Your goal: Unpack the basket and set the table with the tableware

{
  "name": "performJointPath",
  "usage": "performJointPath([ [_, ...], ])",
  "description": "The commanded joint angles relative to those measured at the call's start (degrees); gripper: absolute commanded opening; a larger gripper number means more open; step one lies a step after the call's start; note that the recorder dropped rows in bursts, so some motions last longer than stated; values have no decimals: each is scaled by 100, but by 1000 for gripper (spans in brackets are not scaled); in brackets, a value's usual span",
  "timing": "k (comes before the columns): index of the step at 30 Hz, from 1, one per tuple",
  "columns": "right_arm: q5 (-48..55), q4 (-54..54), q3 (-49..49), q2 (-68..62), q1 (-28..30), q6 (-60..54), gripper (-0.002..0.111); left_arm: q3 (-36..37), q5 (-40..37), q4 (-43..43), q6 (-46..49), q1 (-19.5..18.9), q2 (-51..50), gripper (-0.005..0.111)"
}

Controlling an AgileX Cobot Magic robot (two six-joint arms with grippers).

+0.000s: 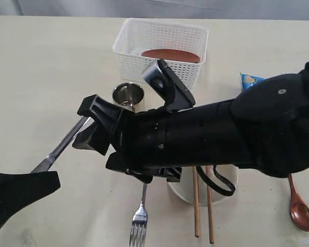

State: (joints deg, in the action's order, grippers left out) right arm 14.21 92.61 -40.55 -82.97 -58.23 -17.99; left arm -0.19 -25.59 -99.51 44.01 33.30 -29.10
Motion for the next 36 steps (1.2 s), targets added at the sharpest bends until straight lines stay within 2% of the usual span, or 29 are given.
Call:
performJointPath([
  [1,-41,205,-291,-277,-17,-216,60,19,-25,-43,68,-5,47,0],
  [9,-236,260,-669,-402,-17,-256,60,19,-10,-43,68,-5,47,0],
  [22,350,497,-1042,-1084,-17,-355,59,19,-12,-43,141,-5,47,0],
  [25,444,497,-1218,-1167,-17,-425,46,19,-23,-43,140,-5,47,0],
  [32,535,475,-1272,-1187,-17,-436,-1,19,-23,-43,140,-5,47,0],
  [36,561,475,-1272,-1187,-17,-619,0,19,-23,-43,140,-5,47,0],
])
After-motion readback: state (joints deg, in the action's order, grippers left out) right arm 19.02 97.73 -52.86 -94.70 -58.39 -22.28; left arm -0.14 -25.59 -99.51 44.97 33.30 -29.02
